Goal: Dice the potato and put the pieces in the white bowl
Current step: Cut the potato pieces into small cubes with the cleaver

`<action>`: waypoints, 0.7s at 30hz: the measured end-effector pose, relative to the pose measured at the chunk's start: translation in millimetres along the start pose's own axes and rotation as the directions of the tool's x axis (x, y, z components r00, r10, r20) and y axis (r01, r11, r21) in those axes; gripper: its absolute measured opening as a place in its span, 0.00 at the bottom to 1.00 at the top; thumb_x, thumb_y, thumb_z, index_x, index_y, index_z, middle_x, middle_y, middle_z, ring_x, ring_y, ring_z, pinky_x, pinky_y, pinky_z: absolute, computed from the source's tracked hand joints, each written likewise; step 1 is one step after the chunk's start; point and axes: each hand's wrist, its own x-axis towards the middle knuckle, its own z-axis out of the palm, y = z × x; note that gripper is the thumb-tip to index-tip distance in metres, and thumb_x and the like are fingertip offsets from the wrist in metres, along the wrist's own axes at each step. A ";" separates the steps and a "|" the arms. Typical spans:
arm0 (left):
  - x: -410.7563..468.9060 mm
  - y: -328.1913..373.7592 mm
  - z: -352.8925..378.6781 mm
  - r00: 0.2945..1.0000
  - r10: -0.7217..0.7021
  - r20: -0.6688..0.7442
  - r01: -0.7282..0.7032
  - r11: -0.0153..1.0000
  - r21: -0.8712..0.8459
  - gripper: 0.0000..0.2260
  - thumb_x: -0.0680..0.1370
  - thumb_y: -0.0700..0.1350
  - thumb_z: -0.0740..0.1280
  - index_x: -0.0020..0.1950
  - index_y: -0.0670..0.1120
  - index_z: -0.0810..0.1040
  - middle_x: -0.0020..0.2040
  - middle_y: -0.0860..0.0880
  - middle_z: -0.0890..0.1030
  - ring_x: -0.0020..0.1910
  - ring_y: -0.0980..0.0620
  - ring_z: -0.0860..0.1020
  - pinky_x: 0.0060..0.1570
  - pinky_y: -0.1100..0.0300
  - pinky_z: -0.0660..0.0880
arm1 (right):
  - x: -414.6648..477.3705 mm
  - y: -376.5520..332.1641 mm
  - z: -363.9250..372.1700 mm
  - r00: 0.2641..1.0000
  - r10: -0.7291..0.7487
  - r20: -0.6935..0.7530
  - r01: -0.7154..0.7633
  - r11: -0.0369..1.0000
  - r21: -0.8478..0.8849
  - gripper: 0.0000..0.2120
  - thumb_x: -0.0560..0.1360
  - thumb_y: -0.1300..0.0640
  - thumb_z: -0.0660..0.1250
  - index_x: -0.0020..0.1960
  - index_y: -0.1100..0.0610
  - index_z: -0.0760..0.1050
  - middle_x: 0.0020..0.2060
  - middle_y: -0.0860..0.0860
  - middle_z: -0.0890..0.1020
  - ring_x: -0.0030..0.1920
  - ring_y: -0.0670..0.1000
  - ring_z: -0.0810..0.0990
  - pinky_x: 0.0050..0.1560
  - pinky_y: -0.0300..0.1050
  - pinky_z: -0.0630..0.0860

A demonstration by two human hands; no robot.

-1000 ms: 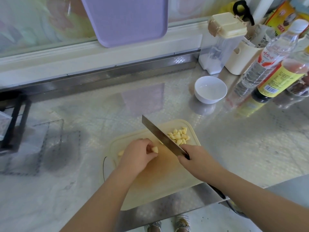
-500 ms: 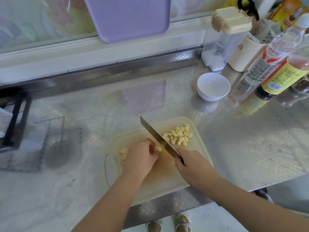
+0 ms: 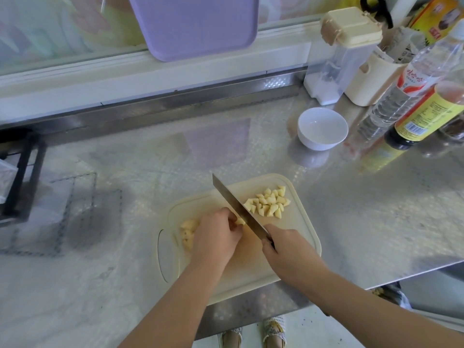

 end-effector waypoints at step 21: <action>4.3 -9.6 -0.9 0.996 0.086 0.008 -0.086 0.996 0.017 0.06 0.77 0.50 0.70 0.51 0.51 0.82 0.45 0.53 0.84 0.45 0.53 0.81 0.48 0.54 0.79 | 11.9 1.7 8.3 0.997 0.056 0.047 -0.053 0.997 -0.062 0.11 0.83 0.52 0.53 0.53 0.52 0.74 0.41 0.48 0.79 0.41 0.48 0.79 0.48 0.49 0.81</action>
